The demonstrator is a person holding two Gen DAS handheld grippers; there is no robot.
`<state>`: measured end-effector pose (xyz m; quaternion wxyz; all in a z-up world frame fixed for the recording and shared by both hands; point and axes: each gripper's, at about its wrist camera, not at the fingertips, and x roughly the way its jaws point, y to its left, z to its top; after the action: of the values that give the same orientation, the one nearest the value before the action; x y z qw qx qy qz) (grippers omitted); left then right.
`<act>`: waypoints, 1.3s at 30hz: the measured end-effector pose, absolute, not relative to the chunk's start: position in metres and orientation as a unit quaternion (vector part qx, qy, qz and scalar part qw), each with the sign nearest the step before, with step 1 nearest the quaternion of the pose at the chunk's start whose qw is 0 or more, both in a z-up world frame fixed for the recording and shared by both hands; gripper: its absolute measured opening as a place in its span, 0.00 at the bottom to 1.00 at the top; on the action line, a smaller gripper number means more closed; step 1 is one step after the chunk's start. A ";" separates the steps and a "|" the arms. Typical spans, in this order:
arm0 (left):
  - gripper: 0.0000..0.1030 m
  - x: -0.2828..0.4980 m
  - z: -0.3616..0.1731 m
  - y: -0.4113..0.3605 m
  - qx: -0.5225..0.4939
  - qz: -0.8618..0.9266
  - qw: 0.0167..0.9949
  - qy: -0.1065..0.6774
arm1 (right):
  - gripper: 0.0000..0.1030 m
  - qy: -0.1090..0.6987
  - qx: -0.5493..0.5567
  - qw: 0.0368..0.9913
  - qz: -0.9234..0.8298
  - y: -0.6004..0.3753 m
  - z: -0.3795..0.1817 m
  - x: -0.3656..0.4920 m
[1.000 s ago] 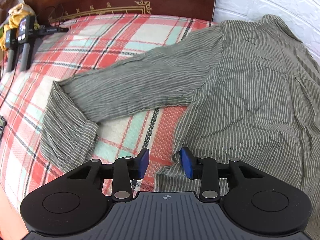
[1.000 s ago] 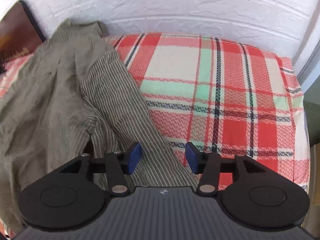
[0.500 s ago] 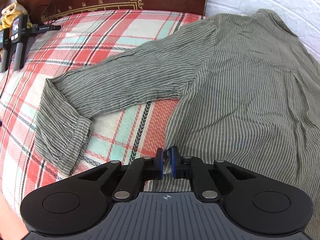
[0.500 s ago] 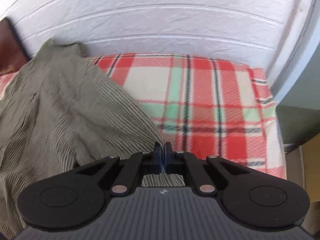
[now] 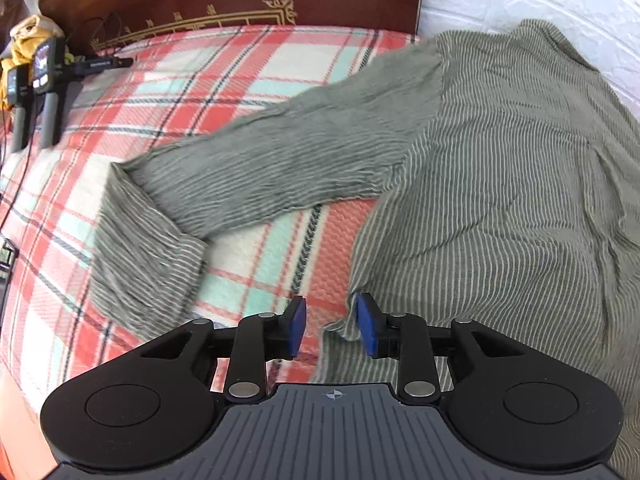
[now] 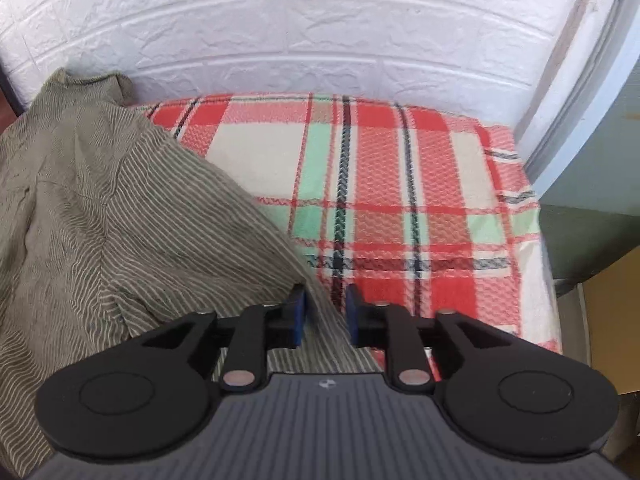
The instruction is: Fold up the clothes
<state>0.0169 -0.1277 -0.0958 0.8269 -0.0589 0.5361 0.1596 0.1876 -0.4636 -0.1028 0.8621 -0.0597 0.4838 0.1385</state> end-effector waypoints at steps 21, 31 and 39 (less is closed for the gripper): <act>0.54 0.186 -0.062 -0.081 0.016 0.023 0.872 0.489 | 0.39 0.471 -0.045 0.863 0.177 -0.388 -0.063 0.192; 0.54 0.252 -0.106 -0.086 0.036 -0.030 0.850 0.525 | 0.40 0.491 -0.063 0.852 0.169 -0.361 -0.069 0.219; 0.04 0.264 -0.114 -0.076 0.035 -0.051 0.832 0.552 | 0.46 0.492 -0.071 0.844 0.201 -0.326 -0.082 0.247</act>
<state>0.2640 -0.0761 -0.1138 0.8316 0.0345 0.5520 -0.0505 0.2473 -0.3263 -0.0817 0.8440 -0.0709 0.4921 0.2011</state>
